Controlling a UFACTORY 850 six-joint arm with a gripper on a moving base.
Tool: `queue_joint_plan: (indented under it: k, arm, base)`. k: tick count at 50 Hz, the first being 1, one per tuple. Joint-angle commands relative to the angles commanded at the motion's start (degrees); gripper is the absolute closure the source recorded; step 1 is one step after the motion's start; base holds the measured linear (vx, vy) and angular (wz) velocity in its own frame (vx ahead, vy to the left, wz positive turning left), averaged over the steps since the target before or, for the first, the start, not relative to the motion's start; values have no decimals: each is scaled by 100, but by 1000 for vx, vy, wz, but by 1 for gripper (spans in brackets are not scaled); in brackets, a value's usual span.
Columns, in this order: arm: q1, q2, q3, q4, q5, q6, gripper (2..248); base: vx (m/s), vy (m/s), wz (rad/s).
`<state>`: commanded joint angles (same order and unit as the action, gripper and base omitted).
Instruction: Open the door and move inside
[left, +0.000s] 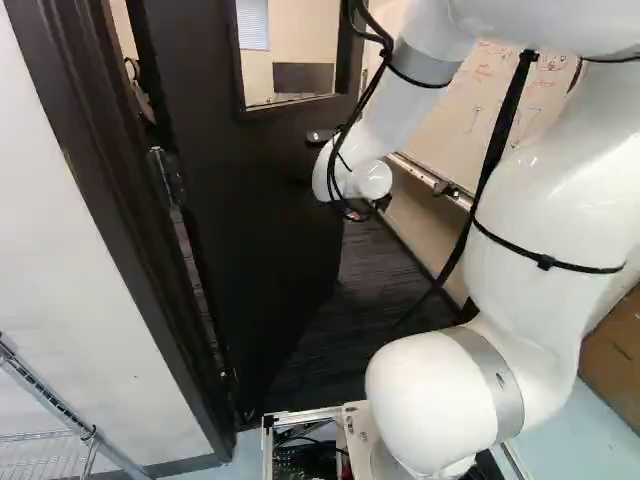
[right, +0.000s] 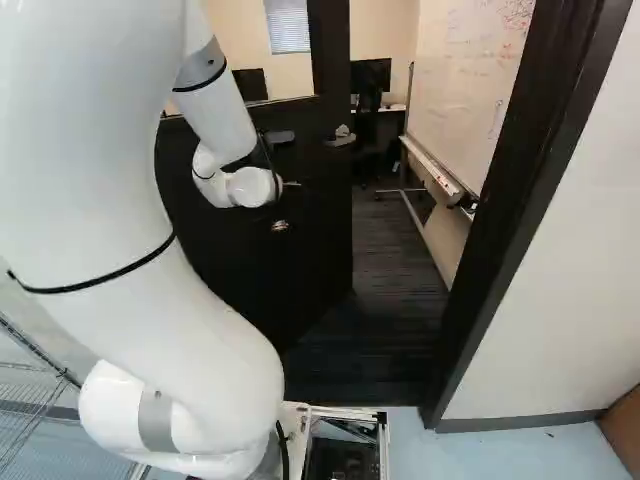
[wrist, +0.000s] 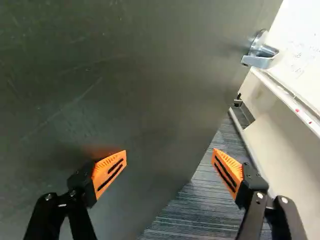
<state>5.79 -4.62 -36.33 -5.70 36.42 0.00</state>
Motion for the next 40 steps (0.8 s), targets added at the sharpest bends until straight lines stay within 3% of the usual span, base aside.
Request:
queue_joint_plan:
  k: [19,40]
  arm:
    - [318,-324,-349,39,0,0,3]
    - [647,-673,-736,407,0,0,3]
  base:
    - [0,0,0]
    - [0,0,0]
